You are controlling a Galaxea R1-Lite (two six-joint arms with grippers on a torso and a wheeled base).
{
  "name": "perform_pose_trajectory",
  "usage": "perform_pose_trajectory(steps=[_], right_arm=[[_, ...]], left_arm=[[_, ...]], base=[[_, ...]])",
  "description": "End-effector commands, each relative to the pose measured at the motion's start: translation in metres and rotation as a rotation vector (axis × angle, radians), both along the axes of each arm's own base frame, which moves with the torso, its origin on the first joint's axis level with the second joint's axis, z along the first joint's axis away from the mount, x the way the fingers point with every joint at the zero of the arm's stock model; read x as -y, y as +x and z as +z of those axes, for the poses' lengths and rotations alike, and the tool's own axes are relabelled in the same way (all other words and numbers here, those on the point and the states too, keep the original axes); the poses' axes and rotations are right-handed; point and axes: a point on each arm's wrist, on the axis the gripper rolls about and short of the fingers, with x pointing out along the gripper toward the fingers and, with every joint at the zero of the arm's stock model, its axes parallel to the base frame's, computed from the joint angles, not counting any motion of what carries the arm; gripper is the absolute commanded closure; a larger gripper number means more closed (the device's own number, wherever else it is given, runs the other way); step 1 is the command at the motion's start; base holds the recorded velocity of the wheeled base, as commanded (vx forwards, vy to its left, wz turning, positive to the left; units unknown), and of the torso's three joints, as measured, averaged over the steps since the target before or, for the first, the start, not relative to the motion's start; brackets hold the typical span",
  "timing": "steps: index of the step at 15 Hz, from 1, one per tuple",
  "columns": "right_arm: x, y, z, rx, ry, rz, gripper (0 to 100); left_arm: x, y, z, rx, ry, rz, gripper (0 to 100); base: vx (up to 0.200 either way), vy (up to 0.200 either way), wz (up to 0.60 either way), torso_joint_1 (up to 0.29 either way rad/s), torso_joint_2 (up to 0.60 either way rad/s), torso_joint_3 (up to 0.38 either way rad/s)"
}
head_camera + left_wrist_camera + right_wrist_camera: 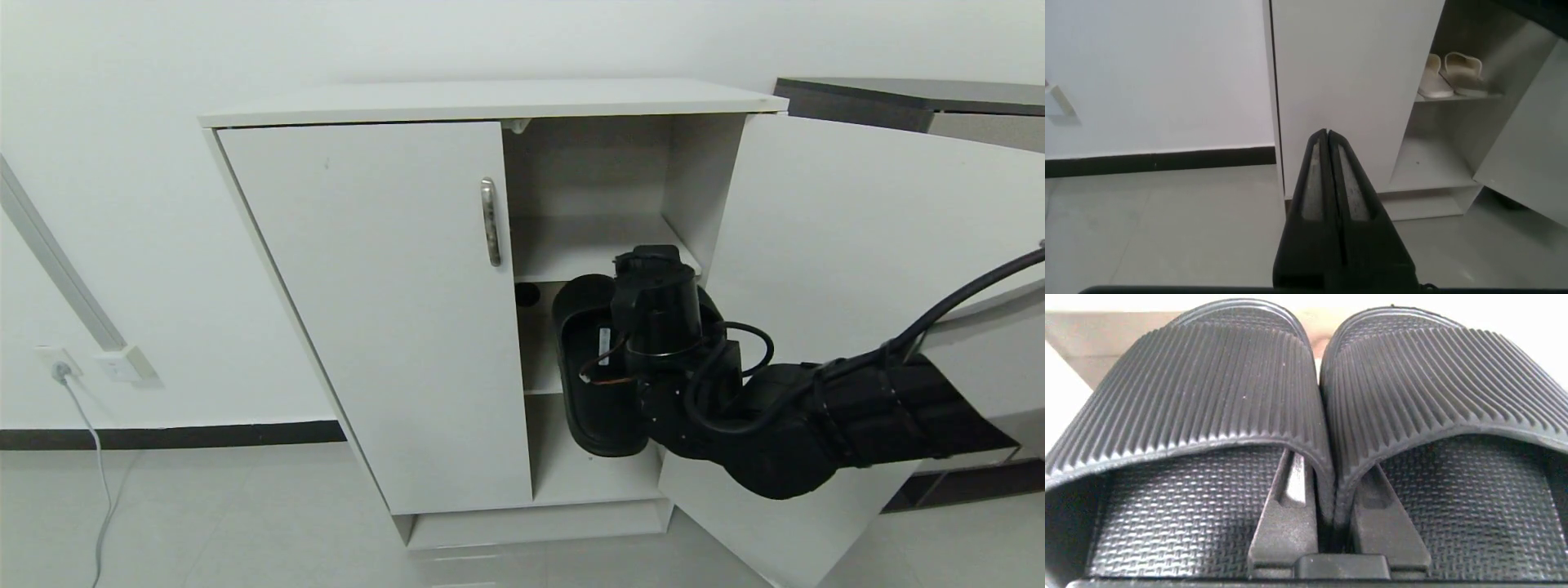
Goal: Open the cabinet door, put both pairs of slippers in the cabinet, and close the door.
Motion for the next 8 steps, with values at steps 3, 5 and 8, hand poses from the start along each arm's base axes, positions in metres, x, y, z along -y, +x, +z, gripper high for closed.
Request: perform_pose_trajectory(steps=[3,5,8], right_arm=[[0.002,0.0,0.027,0.01,0.013,0.026,100],[0.001,0.0,0.028,0.002,0.01,0.041,100],[0.001,0.0,0.027,-0.014,-0.006,0.042,100]], left_arm=[[0.0,0.0,0.0,0.0,0.0,0.001,100],[0.0,0.0,0.0,0.0,-0.002,0.001,100],[0.0,0.0,0.0,0.0,-0.003,0.002,100]], base=[[0.0,0.0,0.0,0.0,0.0,0.0],[0.0,0.0,0.0,0.0,0.0,0.0],[0.0,0.0,0.0,0.0,0.0,0.0]])
